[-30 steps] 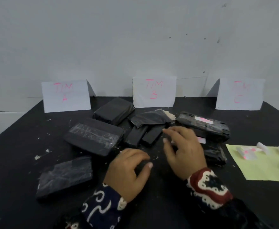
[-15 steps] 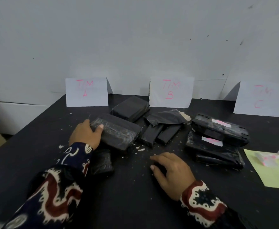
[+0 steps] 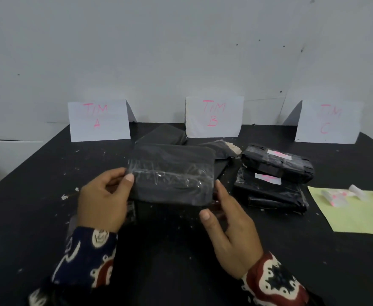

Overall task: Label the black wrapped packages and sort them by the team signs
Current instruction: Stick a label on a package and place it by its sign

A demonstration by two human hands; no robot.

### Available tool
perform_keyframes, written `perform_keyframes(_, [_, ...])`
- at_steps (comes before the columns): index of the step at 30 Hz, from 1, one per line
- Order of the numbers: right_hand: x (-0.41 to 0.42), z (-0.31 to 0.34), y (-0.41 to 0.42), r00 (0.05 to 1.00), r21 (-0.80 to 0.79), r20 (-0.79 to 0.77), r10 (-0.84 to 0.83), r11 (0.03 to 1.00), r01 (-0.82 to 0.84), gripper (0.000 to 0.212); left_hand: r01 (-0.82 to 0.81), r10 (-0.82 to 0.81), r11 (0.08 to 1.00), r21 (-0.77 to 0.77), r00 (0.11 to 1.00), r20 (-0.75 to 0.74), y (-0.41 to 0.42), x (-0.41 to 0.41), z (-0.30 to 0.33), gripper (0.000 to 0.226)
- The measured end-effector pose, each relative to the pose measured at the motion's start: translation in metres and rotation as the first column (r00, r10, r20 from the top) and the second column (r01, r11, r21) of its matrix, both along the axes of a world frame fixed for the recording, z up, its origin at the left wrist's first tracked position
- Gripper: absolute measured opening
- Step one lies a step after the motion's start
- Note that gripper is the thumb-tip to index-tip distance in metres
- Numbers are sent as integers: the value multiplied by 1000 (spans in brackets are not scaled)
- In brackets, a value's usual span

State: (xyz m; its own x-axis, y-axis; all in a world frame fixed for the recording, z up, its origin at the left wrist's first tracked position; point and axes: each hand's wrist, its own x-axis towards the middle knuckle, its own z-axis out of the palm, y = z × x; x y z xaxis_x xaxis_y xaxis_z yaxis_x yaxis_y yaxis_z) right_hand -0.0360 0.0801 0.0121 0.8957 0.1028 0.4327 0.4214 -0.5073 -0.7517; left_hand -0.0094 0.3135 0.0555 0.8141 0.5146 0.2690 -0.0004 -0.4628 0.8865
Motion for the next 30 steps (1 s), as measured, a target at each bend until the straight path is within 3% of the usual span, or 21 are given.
perform_keyframes(5, [-24, -7, -28, 988, 71, 15, -151, 986, 149, 60, 192, -193, 977, -97, 981, -3, -32, -29, -14, 30])
perform_keyframes(7, [-37, -12, -42, 973, 17, -17, -232, 973, 232, 61, 241, -241, 970, -25, 970, -17, -44, -36, -24, 30])
perform_keyframes(10, [-48, -14, -54, 961, -93, -59, -271, 960, 265, 68, 231, -230, 968, 97, 973, -22, -52, -44, -34, 31])
perform_keyframes(16, [-54, -14, -61, 953, -252, -67, -295, 929, 270, 72, 220, -214, 957, 189, 976, -48, -60, -49, -47, 33])
perform_keyframes(24, [-57, -13, -64, 951, -185, -119, -285, 947, 261, 80, 199, -209, 956, 215, 978, 25, -63, -52, -47, 53])
perform_keyframes(27, [-61, -12, -72, 940, -79, -65, -334, 941, 329, 62, 169, -207, 959, 227, 966, 155, -73, -56, -37, 57])
perform_keyframes(30, [-63, -11, -90, 902, -47, 38, -429, 901, 431, 34, 214, -304, 929, 303, 907, 292, -102, -61, -26, 39])
